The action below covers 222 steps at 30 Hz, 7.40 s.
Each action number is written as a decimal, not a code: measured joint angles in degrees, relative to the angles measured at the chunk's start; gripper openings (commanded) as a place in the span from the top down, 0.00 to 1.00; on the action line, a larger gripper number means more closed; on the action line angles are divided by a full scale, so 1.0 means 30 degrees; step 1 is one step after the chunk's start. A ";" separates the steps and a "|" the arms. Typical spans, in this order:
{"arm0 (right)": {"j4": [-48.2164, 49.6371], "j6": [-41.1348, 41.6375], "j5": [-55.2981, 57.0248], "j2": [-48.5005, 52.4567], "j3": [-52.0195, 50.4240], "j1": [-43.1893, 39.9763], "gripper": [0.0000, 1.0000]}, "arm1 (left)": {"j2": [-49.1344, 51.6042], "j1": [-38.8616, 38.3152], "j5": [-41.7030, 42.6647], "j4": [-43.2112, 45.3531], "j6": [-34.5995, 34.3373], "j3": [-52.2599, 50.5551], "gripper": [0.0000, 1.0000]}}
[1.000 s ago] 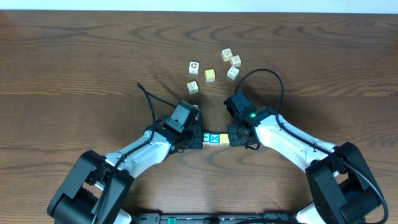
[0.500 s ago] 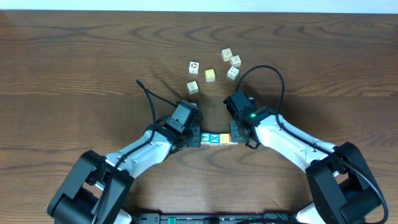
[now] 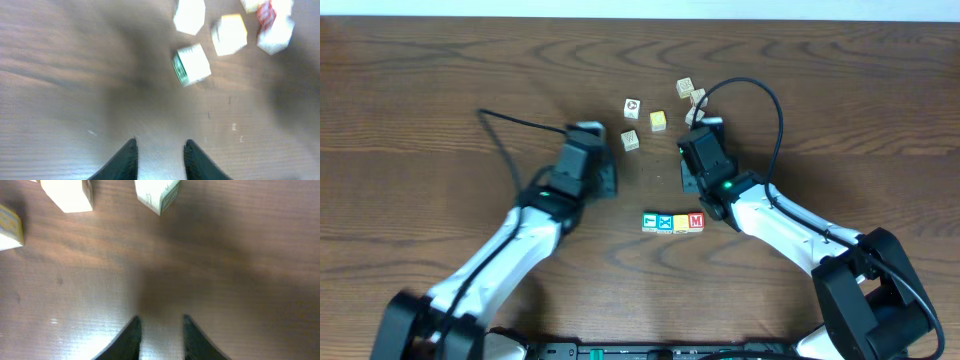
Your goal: Lift 4 blocks
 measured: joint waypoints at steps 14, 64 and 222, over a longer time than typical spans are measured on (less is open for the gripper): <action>0.5166 -0.1137 0.4335 0.0007 0.0015 -0.1647 0.01 | -0.6003 0.3337 -0.0546 -0.0969 0.0510 0.0036 0.30; 0.4364 -0.1137 0.4809 0.0007 0.0015 -0.1647 0.01 | -1.3704 0.3439 -0.1770 0.1013 0.0576 -0.0423 0.28; 0.2040 -0.3555 -0.5319 -3.2407 -1.7726 -1.0360 0.01 | -2.7190 0.6302 -0.2375 0.1690 -0.0488 -1.4608 0.28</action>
